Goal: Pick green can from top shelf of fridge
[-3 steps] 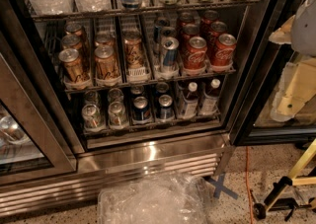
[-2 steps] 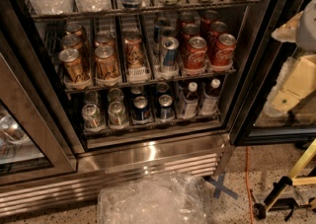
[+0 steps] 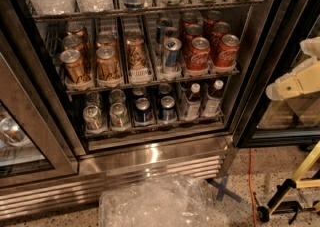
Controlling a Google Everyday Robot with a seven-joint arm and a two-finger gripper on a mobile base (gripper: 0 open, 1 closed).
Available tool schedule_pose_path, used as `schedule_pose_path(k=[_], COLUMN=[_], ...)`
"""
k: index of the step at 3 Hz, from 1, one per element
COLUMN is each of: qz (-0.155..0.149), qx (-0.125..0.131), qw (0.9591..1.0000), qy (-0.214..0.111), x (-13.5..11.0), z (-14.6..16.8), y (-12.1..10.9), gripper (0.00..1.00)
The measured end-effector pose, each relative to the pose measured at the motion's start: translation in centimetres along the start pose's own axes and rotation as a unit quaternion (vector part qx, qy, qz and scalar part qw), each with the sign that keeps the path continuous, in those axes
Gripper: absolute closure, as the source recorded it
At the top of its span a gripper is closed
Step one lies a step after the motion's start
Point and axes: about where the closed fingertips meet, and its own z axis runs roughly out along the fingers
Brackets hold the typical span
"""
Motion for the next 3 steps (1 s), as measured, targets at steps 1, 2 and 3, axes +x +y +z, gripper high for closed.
schedule_pose_path(k=[1,2,3], qz=[0.046,0.068,0.061], qx=[-0.024,-0.057,-0.085], qw=[0.9920,0.9709,0.9485], qy=[-0.115,-0.223,-0.299], x=[-3.1,-9.1,-14.3], z=[-0.5,-2.5,-5.3], y=[-0.1,0.8,2.4], gripper=[0.00,0.00,0.00])
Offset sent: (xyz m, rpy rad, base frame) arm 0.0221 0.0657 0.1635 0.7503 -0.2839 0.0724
